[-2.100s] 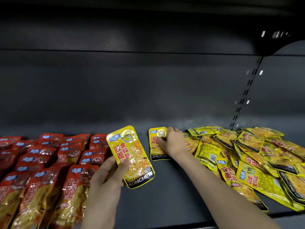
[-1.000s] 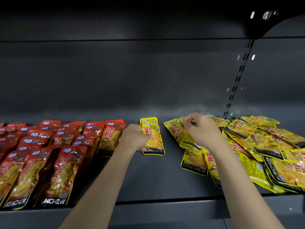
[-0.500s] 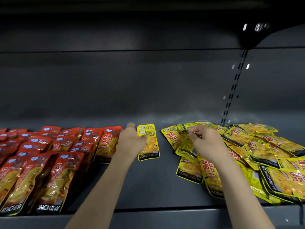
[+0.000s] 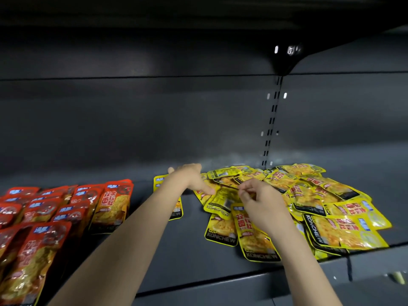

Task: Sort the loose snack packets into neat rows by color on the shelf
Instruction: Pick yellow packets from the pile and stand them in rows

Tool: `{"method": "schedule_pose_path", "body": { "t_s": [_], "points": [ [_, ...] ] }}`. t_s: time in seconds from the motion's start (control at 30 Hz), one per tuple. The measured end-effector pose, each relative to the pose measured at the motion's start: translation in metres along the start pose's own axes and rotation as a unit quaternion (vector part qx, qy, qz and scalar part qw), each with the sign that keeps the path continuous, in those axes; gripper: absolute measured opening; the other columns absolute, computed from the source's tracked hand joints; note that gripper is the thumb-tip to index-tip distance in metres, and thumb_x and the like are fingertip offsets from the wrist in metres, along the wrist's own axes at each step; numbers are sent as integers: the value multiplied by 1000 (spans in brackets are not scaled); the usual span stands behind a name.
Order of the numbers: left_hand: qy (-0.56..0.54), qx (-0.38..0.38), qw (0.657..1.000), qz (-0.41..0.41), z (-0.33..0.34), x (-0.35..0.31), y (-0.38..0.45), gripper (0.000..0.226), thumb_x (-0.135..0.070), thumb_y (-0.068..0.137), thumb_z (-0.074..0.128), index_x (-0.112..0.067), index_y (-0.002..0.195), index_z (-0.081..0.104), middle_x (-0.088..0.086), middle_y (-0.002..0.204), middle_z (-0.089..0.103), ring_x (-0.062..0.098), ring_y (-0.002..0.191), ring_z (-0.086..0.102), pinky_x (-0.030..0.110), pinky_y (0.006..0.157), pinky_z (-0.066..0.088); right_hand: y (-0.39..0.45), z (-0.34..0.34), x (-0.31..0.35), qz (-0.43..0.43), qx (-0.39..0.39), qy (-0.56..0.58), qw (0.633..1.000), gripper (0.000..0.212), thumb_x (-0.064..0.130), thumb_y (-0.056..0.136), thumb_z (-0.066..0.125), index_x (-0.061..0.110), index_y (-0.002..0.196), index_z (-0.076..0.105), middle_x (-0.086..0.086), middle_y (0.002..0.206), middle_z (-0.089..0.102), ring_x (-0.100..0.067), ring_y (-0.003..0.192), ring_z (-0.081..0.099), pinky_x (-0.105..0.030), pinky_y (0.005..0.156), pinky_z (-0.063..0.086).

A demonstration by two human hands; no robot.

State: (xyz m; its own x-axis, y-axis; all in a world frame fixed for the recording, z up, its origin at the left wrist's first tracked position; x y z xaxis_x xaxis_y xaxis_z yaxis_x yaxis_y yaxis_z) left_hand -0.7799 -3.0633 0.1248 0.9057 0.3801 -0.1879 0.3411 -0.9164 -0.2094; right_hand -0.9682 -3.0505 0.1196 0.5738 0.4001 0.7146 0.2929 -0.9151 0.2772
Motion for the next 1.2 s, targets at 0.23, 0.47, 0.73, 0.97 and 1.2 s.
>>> {"method": "schedule_pose_path", "body": {
  "t_s": [0.23,0.47,0.73,0.97,1.2],
  "points": [
    [-79,-25,997,-1,4,4,5,87,-42,66,82,-21,138,37,9,142,31,27,127,43,34,102,33,0,-3,-7,4,-4,-4,1000,13,14,91,54,18,98,65,-4,102,65,-14,86,50,-21,65,27],
    [-183,-159,970,36,-24,0,-14,110,-11,62,86,-23,149,21,12,143,39,30,130,41,33,102,40,2,-2,-8,1,-6,-9,1000,14,14,92,53,19,97,65,-3,100,63,-16,84,52,-22,66,30],
    [-392,-299,869,34,-45,30,-82,57,-1,75,73,-20,121,44,0,92,66,24,93,64,33,73,51,26,-15,4,-14,-17,-36,999,13,13,93,50,17,92,62,-2,92,63,-21,75,54,-26,60,30],
    [-529,-334,776,76,-30,45,-131,22,-1,82,67,-22,85,60,-2,81,71,15,76,69,36,76,56,80,5,10,-19,83,-122,989,41,2,87,46,16,123,58,-8,129,56,-27,119,51,-31,95,40],
    [-641,-323,694,55,-6,53,-140,22,-2,89,60,-23,90,66,-6,88,74,6,81,69,19,69,54,102,32,-8,43,190,-266,944,53,6,87,39,20,138,44,-10,143,40,-31,135,32,-48,115,17]
  ]
}}
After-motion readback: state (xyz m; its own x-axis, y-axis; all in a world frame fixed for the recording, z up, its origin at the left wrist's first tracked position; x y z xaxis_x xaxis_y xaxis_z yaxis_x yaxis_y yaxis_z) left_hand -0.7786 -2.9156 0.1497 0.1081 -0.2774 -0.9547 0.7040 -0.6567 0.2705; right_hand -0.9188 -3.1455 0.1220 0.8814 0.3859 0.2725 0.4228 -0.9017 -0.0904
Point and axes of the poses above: each hand's wrist, its own y-axis towards the middle knuckle, its own z-axis out of the palm, x = y × z, the point moved 6 cm from there along y, towards the middle knuckle
